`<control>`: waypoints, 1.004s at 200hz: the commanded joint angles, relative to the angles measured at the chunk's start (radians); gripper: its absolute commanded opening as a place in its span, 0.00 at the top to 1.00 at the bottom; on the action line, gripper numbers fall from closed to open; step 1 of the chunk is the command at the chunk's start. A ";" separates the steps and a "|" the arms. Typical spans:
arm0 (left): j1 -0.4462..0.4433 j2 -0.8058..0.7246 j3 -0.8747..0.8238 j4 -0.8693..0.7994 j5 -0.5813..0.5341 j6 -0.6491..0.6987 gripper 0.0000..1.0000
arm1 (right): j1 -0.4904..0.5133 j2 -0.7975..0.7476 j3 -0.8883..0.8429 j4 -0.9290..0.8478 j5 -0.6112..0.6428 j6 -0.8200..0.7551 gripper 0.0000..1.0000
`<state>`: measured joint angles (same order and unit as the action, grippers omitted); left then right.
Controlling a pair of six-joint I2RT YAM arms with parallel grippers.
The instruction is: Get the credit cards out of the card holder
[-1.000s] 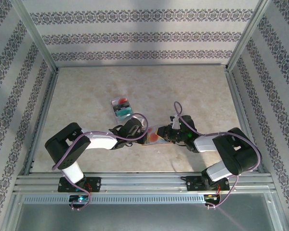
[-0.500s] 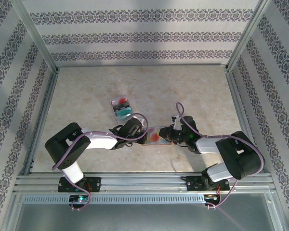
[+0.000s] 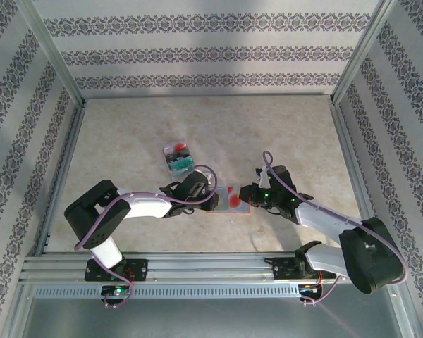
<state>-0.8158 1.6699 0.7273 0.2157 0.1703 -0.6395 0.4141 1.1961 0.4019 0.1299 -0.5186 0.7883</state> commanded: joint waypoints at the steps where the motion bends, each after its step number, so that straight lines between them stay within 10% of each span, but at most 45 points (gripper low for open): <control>1: 0.010 -0.045 0.022 -0.099 0.022 0.007 0.70 | -0.009 -0.031 0.047 -0.123 0.029 -0.082 0.94; 68: 0.037 -0.185 0.080 -0.230 0.021 0.135 0.50 | -0.009 -0.069 0.120 -0.213 -0.048 -0.182 0.95; 135: 0.144 -0.270 0.177 -0.373 0.310 0.296 0.26 | 0.012 -0.143 0.145 -0.181 -0.206 -0.227 0.97; 201: 0.145 -0.266 0.211 -0.400 0.495 0.370 0.24 | 0.037 -0.222 0.155 -0.130 -0.318 -0.221 0.97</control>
<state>-0.6785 1.4204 0.9150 -0.1501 0.5533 -0.3225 0.4377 1.0054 0.5259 -0.0460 -0.7628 0.5880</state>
